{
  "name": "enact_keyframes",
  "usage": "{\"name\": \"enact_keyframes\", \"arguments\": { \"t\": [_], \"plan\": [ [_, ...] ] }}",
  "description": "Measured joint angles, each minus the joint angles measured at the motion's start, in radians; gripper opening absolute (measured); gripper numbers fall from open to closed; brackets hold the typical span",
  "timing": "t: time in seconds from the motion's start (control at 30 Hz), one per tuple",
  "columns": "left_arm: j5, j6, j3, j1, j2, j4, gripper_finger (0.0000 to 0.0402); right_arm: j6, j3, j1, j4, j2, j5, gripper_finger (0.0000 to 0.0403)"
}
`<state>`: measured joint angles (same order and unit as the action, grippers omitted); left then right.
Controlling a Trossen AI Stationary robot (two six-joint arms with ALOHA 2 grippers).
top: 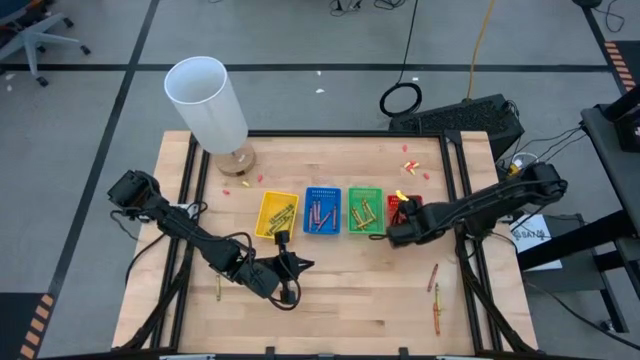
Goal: Sort crayons
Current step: Put the red crayon into the blue bin
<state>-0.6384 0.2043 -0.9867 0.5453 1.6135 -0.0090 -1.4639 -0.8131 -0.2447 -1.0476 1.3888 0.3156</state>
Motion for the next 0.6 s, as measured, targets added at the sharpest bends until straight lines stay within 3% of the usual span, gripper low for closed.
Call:
{"name": "enact_keyframes", "arguments": {
  "t": [0.33, 0.5, 0.6],
  "plan": [
    [0.003, 0.024, 0.000, 0.000, 0.000, -0.001, 0.0002, 0.109, -0.011, 0.023, 0.018, 0.025, -0.032, 0.0081],
    [0.007, 0.026, 0.000, 0.000, 0.000, -0.002, 0.0002, 0.168, -0.124, -0.018, -0.035, 0.017, -0.031, 0.0080],
    [0.007, 0.026, 0.000, 0.000, 0.000, -0.002, 0.0002, 0.116, -0.212, -0.070, -0.064, 0.016, -0.041, 0.0077]
  ]
}}
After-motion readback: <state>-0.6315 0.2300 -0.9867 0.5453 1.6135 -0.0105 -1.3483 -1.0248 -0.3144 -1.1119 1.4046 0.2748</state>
